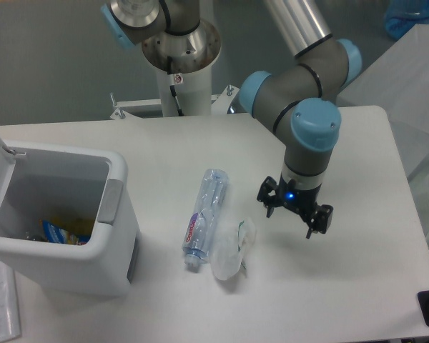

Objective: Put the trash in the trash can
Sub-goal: 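Move the gripper over the crumpled white wrapper beside the bottle, then lower the gripper and close it on the white wrapper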

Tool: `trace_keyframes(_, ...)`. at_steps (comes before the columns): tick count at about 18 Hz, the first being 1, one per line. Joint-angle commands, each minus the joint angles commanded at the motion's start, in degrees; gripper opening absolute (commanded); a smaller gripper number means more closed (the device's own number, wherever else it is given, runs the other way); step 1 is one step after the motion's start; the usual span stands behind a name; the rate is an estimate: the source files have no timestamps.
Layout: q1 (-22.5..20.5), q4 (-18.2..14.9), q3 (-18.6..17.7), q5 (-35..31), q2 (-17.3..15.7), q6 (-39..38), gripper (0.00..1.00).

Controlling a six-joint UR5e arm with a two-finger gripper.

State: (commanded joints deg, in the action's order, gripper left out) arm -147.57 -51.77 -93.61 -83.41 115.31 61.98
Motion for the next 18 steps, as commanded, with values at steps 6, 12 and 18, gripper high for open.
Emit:
trace_keyframes(6,4.1,0.0,0.1,-0.3,3.3,-7.5,1.00)
trace_keyframes(12,5.7,-0.1,-0.6,-0.4,4.4,-7.3,0.99)
trace_keyframes(18,5.8,-0.1,-0.6,-0.2,5.2,-7.2,0.00)
